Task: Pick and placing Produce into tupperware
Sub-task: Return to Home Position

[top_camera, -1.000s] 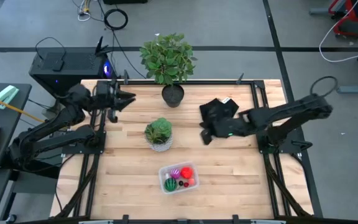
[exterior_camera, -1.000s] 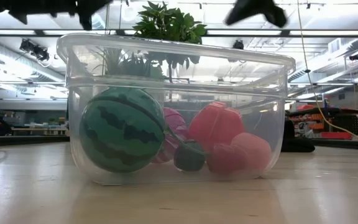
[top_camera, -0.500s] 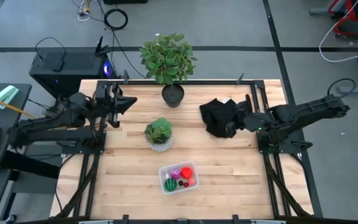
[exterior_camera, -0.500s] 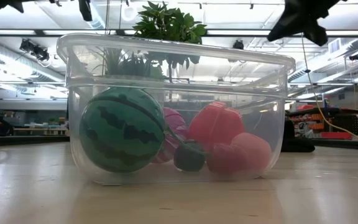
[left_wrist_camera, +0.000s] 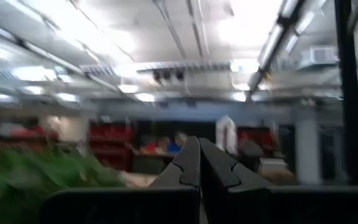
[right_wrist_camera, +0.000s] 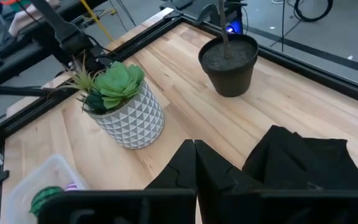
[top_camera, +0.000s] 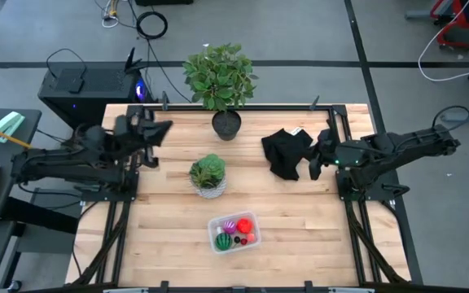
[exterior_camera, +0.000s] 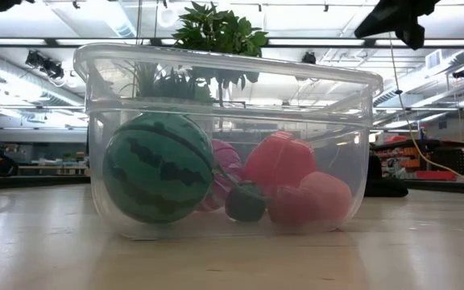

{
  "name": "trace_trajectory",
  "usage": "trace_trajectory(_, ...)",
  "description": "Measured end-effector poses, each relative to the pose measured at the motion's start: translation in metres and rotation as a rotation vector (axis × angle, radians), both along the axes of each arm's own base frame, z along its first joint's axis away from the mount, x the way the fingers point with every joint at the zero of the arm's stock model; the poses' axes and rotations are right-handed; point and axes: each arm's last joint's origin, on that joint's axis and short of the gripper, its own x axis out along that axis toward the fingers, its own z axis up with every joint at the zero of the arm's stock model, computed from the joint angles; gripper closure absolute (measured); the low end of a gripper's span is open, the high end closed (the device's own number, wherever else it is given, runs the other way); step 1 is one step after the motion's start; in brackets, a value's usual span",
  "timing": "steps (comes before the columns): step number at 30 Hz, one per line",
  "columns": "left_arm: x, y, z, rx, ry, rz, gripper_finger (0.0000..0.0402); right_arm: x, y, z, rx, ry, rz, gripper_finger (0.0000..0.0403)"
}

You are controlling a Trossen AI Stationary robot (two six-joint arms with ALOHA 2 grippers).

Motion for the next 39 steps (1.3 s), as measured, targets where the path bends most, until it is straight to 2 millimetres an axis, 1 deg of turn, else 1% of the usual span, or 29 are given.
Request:
trace_trajectory(5, -0.027, -0.001, 0.01, 0.038, -0.097, 0.101, 0.0401, 0.0, 0.0, 0.0, 0.002, 0.004, 0.012, 0.0402)
trace_trajectory(10, -0.055, -0.003, 0.002, 0.056, -0.181, 0.127, 0.0401, 0.001, 0.001, 0.0, 0.012, -0.005, 0.007, 0.0402)
trace_trajectory(13, -0.066, -0.004, -0.007, 0.054, -0.204, 0.121, 0.0401, 0.003, 0.001, 0.001, 0.016, -0.016, 0.004, 0.0402)
trace_trajectory(19, -0.074, -0.005, -0.041, -0.001, -0.216, 0.081, 0.0401, 0.006, 0.001, -0.001, 0.036, -0.027, -0.048, 0.0402)
trace_trajectory(23, -0.077, -0.005, -0.059, -0.02, -0.222, 0.066, 0.0401, 0.007, 0.001, -0.002, 0.074, -0.036, -0.071, 0.0402)
trace_trajectory(28, -0.076, -0.005, -0.082, -0.017, -0.198, 0.072, 0.0402, 0.009, 0.002, -0.003, 0.121, -0.053, -0.108, 0.0402)
trace_trajectory(32, -0.075, -0.005, -0.099, -0.053, -0.198, 0.07, 0.0402, 0.011, 0.002, -0.004, 0.136, -0.055, -0.132, 0.0402)
trace_trajectory(36, -0.078, -0.005, -0.108, -0.061, -0.258, 0.065, 0.0401, 0.015, 0.003, -0.007, 0.147, -0.044, -0.143, 0.0402)
trace_trajectory(39, -0.078, -0.004, -0.109, -0.06, -0.265, 0.081, 0.0402, 0.019, 0.004, -0.009, 0.15, -0.031, -0.15, 0.0402)
